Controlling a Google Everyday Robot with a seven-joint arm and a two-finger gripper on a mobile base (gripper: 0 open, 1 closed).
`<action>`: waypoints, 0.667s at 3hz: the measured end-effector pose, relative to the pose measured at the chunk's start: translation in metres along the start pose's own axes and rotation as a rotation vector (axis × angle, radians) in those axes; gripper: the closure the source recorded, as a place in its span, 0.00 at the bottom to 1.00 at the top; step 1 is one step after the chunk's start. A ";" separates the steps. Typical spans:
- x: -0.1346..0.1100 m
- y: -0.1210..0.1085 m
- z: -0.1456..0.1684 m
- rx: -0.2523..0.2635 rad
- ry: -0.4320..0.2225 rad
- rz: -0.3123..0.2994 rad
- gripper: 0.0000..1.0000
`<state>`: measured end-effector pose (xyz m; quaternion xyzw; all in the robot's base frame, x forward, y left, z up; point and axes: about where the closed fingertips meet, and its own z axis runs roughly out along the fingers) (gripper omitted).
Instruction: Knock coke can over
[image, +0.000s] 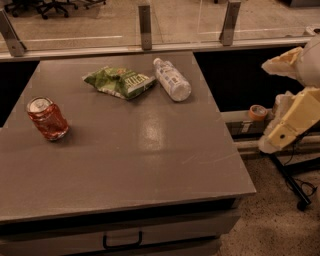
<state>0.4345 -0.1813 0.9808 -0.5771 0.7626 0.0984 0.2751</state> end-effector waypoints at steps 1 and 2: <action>-0.043 0.022 0.029 -0.067 -0.188 0.028 0.00; -0.104 0.051 0.063 -0.156 -0.375 0.108 0.00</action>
Offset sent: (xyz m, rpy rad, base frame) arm -0.0095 0.2240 0.0019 0.7449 0.1703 0.0328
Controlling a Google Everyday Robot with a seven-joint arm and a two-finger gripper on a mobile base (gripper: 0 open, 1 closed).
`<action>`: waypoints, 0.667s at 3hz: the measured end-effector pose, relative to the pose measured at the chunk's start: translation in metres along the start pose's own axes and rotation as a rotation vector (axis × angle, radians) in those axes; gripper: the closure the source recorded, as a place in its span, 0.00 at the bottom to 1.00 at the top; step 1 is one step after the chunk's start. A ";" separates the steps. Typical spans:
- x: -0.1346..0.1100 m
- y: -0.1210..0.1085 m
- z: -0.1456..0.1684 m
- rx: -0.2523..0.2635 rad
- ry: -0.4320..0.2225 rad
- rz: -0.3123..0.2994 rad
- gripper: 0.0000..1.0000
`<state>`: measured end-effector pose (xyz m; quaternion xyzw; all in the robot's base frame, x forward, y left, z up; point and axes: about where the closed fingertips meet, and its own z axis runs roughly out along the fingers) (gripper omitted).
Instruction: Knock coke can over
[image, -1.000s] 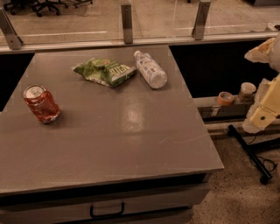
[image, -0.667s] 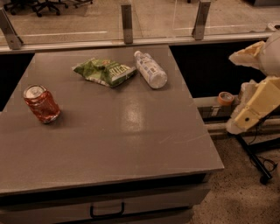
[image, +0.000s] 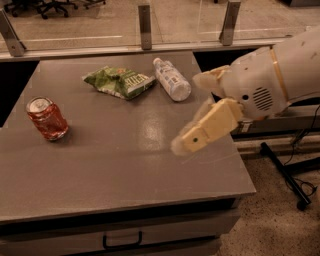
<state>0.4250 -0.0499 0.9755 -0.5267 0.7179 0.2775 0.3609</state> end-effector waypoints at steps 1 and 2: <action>-0.053 0.018 0.050 -0.018 -0.102 0.025 0.00; -0.054 0.022 0.052 -0.018 -0.105 0.019 0.00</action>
Offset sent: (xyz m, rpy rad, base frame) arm 0.0002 0.0603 0.0095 0.0968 0.0180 0.0061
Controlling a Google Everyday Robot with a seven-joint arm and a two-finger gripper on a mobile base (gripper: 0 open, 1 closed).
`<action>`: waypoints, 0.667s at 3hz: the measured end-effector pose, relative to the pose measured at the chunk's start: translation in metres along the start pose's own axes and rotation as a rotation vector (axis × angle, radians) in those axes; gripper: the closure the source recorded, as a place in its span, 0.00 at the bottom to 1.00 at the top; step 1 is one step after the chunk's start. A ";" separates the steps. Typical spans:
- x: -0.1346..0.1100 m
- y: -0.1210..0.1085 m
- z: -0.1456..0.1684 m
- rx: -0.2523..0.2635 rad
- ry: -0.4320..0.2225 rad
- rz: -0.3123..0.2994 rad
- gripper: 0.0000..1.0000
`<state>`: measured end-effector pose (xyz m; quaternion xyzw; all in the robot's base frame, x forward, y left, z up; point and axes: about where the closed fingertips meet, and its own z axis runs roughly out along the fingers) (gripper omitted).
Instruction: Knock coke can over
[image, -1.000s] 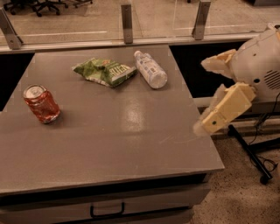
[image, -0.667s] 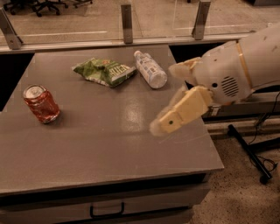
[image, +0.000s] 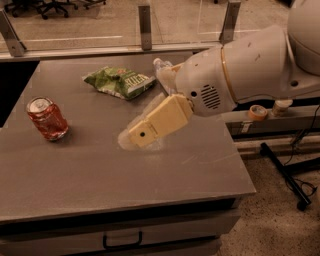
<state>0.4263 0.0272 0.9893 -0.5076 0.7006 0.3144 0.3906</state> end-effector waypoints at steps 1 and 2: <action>0.003 -0.002 0.043 -0.051 -0.035 -0.022 0.00; 0.013 -0.006 0.100 -0.097 -0.071 -0.057 0.00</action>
Offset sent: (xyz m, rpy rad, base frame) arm 0.0507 0.1257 -0.1143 0.1245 -0.0455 0.1693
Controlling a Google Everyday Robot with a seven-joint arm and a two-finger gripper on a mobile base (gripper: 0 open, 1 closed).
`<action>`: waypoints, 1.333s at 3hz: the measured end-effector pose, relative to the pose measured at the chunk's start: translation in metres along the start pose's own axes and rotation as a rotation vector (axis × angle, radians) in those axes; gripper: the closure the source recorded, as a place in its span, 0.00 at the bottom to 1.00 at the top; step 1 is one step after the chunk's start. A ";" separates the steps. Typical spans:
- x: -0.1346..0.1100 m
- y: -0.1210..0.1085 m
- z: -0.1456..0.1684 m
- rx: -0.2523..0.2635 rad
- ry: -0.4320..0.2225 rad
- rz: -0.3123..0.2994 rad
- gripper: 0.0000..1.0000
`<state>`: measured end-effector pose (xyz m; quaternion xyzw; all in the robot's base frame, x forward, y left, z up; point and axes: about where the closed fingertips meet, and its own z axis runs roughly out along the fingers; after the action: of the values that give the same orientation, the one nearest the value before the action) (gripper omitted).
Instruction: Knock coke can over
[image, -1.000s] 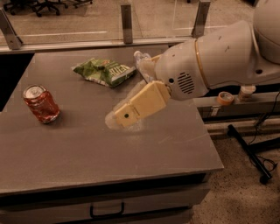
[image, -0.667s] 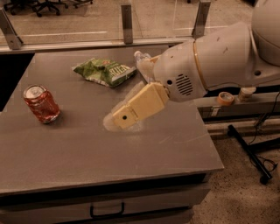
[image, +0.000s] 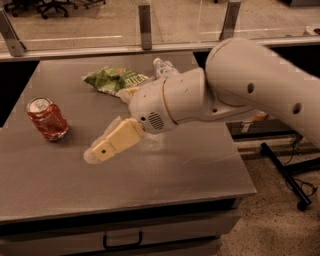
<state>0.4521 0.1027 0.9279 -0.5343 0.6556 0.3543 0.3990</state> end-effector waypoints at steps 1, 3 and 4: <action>0.004 -0.015 0.052 -0.023 -0.054 -0.027 0.00; -0.017 -0.039 0.128 -0.026 -0.167 -0.073 0.00; -0.022 -0.045 0.160 -0.045 -0.188 -0.107 0.00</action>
Offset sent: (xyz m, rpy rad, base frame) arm 0.0689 0.1249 -0.0387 0.1878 -0.1078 0.0473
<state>0.5219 0.2458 0.8769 -0.5418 0.5777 0.3958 0.4647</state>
